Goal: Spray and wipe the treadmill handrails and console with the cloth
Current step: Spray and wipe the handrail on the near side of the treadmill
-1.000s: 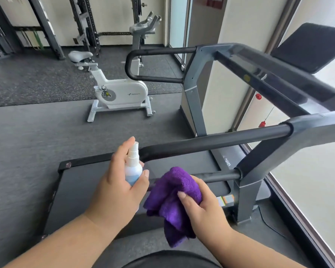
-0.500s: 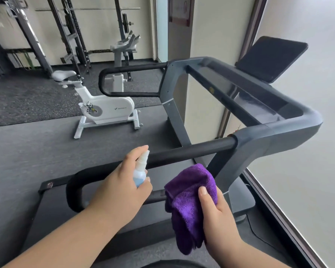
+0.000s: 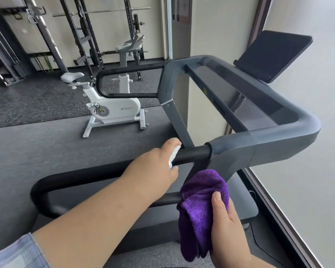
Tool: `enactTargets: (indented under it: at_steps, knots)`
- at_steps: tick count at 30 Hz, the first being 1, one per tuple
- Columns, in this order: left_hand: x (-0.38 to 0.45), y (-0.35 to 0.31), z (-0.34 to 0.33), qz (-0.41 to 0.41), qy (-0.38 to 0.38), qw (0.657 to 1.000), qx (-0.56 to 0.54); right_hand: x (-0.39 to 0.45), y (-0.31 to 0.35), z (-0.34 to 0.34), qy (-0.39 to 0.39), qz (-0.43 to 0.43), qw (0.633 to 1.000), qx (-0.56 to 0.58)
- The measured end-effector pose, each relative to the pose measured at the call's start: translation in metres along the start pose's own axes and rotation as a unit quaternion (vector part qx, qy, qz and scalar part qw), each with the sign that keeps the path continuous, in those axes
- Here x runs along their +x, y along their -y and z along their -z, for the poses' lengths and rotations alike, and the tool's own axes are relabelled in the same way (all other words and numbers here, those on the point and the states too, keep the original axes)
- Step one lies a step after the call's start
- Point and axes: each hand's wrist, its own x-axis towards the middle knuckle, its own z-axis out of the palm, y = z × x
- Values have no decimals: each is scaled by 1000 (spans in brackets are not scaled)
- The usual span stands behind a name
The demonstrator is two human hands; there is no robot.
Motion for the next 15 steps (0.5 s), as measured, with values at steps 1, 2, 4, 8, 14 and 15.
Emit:
enactTargets:
  at_steps: [1, 2, 4, 8, 14, 15]
  knots:
    - [3, -2, -1, 3, 0, 1000, 2, 3, 0, 4, 3, -2, 1000, -1]
    - [6, -4, -2, 6, -1, 1000, 4, 6, 1, 8, 6, -3, 1000, -2]
    - [11, -8, -3, 10, -2, 1000, 16, 10, 3, 14, 14, -3, 1000, -2]
    - [17, -13, -4, 23, -4, 999, 31, 15, 8, 21, 37, 3, 999, -10]
    - [12, -12, -6, 40, -7, 998, 39, 23, 6, 24, 59, 17, 998, -6]
    - [11, -11, -5, 43, -6, 998, 37, 24, 5, 23, 65, 21, 998, -6]
